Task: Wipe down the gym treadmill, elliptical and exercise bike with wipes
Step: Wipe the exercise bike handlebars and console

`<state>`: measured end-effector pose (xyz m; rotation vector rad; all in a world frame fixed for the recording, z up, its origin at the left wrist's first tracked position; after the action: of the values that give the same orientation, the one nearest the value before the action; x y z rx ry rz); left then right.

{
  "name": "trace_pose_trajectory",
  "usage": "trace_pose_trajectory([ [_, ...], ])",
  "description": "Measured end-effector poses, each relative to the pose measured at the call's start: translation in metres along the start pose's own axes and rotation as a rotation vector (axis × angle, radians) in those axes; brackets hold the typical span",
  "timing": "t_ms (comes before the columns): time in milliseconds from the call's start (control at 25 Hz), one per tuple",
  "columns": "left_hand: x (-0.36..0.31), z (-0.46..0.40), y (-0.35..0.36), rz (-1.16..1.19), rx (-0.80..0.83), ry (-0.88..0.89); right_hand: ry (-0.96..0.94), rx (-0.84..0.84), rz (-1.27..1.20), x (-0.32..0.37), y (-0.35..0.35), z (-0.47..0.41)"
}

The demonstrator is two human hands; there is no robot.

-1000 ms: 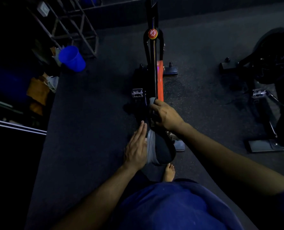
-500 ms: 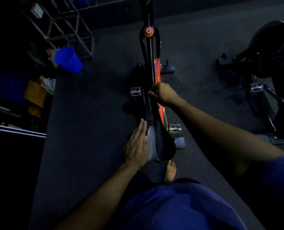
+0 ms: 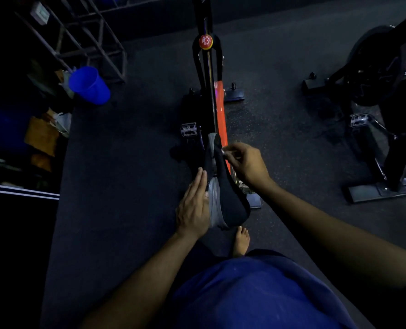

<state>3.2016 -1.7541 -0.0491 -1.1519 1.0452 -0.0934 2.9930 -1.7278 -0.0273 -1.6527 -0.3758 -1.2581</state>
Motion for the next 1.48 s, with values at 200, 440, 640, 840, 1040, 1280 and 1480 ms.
trace_pose_trajectory([
  [200, 0.003, 0.000, 0.000, -0.016, 0.012, 0.000, 0.108, 0.046, -0.007, 0.013, 0.010, -0.002],
  [440, 0.001, 0.001, -0.001, -0.040, 0.027, -0.026, 0.023, 0.221, 0.114, -0.013, -0.020, 0.110],
  [640, -0.002, 0.000, -0.002, -0.056, 0.047, -0.032, 0.051, 0.279, 0.052, -0.016, -0.009, 0.095],
  [840, -0.004, -0.002, -0.012, -0.061, 0.151, -0.007, 0.101, 0.284, -0.023, -0.008, 0.000, 0.037],
  [1040, 0.002, -0.005, -0.017, -0.042, 0.219, 0.030, 0.188, 0.234, -0.063, -0.038, -0.026, 0.107],
  [1280, 0.015, -0.007, -0.019, -0.054, 0.316, 0.131, 0.460, -0.142, -0.096, -0.025, 0.001, 0.176],
  [1480, 0.035, -0.010, -0.028, -0.086, 0.412, 0.367, 0.606, -0.465, -0.178, 0.000, 0.027, 0.185],
])
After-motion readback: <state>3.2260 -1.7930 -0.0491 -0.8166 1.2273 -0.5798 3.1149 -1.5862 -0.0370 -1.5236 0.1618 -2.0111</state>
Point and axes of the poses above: each hand's wrist, its own z-axis away from the middle knuckle, its own y-axis out of the palm, x = y × z, the point moved 2 cm from there along -z, towards the middle knuckle, and after that the axes turned 1 degree about z, right-handed, at the moved point
